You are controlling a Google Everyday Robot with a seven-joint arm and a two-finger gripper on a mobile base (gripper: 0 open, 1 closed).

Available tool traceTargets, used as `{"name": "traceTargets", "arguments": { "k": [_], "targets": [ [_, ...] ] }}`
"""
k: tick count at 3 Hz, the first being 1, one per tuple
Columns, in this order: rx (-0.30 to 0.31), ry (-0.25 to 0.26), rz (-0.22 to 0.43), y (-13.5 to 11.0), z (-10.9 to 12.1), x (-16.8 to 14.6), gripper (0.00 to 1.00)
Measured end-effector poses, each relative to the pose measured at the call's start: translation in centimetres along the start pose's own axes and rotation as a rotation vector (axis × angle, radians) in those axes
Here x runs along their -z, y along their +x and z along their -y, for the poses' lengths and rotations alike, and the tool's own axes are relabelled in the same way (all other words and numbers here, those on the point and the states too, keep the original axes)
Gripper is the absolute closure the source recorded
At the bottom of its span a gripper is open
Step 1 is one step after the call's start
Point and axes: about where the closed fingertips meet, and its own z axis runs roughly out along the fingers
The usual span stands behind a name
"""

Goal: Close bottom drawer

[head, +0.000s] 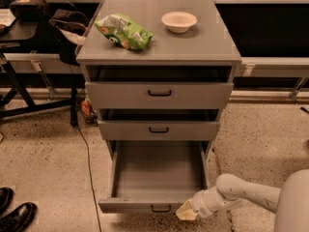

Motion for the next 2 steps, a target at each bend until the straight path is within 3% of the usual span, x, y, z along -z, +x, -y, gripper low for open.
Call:
{"name": "traceTargets", "arguments": {
  "k": [2],
  "targets": [
    [-0.025,0.021,0.023,1.15,0.58,-1.22,1.0]
  ]
}}
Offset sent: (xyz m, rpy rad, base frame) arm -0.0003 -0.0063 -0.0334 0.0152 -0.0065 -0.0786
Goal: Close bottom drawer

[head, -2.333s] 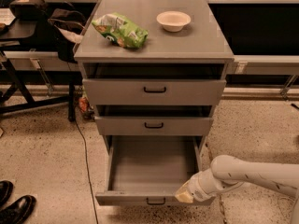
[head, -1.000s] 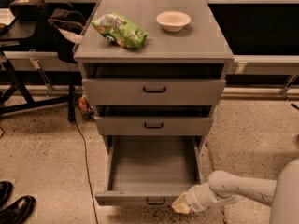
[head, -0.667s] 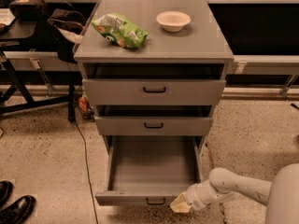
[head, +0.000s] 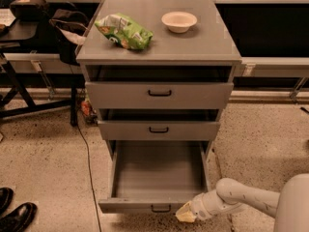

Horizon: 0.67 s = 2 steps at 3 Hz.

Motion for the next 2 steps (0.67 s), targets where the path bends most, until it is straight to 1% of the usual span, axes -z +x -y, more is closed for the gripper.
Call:
{"name": "traceTargets", "arguments": {
  "k": [2],
  "targets": [
    [-0.063,0.0,0.018,2.6,2.1,-2.7,1.0]
  ]
}}
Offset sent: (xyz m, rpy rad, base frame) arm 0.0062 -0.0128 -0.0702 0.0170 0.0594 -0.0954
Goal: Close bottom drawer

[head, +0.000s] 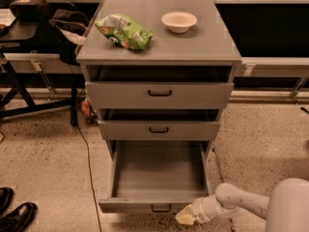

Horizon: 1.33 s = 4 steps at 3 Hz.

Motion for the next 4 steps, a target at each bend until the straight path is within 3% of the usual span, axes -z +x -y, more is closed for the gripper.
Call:
{"name": "traceTargets", "arguments": {
  "k": [2,4],
  "targets": [
    [-0.067,0.002,-0.009,2.3,2.0,-2.5,1.0],
    [-0.076,0.007,-0.032,1.4,4.8,-4.1,1.0]
  ]
}}
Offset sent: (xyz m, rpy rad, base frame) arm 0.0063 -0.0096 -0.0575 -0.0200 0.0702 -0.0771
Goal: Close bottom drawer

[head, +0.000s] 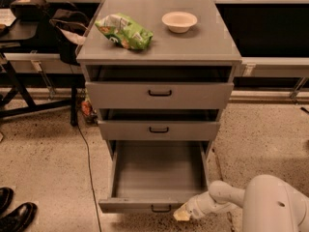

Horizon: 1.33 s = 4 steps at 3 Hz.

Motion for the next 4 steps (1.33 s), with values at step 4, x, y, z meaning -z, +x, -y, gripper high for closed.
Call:
{"name": "traceTargets", "arguments": {
  "k": [4],
  "targets": [
    [0.009,0.058,-0.01,-2.5,2.6,-0.1,1.0]
  ]
}}
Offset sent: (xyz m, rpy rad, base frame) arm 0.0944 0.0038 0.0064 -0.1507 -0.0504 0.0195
